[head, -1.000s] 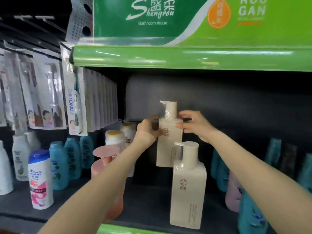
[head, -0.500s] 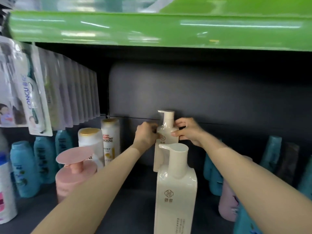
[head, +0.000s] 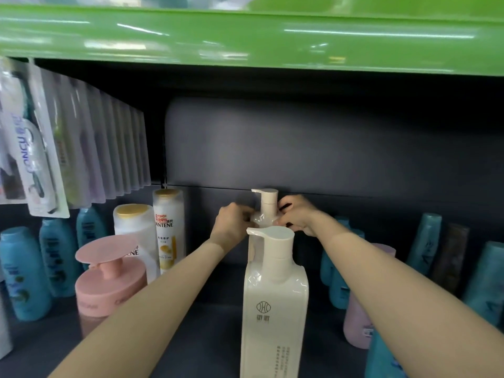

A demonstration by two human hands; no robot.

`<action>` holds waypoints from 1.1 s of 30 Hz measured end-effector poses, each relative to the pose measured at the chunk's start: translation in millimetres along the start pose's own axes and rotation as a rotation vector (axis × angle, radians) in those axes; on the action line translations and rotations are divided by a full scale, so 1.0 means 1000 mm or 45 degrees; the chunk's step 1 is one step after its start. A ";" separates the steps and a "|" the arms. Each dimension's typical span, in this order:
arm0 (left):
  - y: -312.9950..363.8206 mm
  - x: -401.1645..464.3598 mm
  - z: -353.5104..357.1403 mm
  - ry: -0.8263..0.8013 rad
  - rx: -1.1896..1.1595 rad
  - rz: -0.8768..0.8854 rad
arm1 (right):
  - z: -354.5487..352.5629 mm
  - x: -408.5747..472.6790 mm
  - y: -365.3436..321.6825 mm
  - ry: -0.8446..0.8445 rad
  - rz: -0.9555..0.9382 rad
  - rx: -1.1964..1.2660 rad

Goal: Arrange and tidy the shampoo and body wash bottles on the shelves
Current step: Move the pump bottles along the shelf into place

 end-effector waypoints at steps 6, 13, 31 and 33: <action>-0.001 -0.002 -0.003 0.017 -0.038 -0.018 | 0.001 -0.004 0.005 0.073 -0.028 -0.017; 0.008 -0.018 -0.019 0.123 -0.193 0.006 | -0.003 -0.019 -0.007 0.224 -0.180 -0.089; -0.010 -0.143 -0.177 0.626 0.033 0.297 | 0.060 -0.172 -0.142 0.109 -0.627 0.023; -0.036 -0.160 -0.190 0.620 0.025 0.235 | 0.084 -0.182 -0.139 0.051 -0.579 0.027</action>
Point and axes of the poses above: each hand's wrist, its own x-axis towards the middle knuckle, its own z-axis out of the palm, y = z × x, the point moved 4 cm from there along x, towards the middle knuckle, and after that the axes turned 2 degrees about x, right-handed, at the moved point
